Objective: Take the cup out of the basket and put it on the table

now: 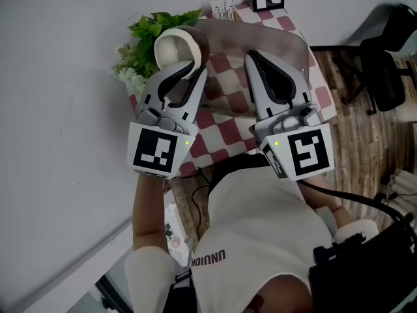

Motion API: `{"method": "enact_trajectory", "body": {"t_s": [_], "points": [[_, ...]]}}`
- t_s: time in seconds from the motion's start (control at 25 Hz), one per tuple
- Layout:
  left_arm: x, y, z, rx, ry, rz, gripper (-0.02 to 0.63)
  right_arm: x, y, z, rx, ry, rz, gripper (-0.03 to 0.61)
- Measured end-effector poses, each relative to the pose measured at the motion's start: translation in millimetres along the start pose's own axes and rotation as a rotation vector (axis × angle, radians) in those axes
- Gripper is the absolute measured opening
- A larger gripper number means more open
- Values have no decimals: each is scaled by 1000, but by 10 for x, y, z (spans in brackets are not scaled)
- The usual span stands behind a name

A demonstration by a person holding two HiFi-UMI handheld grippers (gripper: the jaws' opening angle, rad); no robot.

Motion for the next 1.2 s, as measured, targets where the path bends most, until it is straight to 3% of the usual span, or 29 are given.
{"method": "enact_trajectory", "body": {"t_s": [0.52, 1.2], "points": [[64, -658, -328, -100, -23, -16, 56, 103, 327, -613, -80, 36, 3, 20], [438, -1430, -647, -192, -90, -70, 57, 276, 688, -1362, -169, 46, -26, 20]]}}
Point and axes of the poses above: the fingertips, and each gripper's own axes: y forward along the fingers, z to its right, x out of its underside, the point moved 6 cm from there along -y, backward along the fingers, and after that the axes turned 10 degrees about z, right-handed, at the moved point
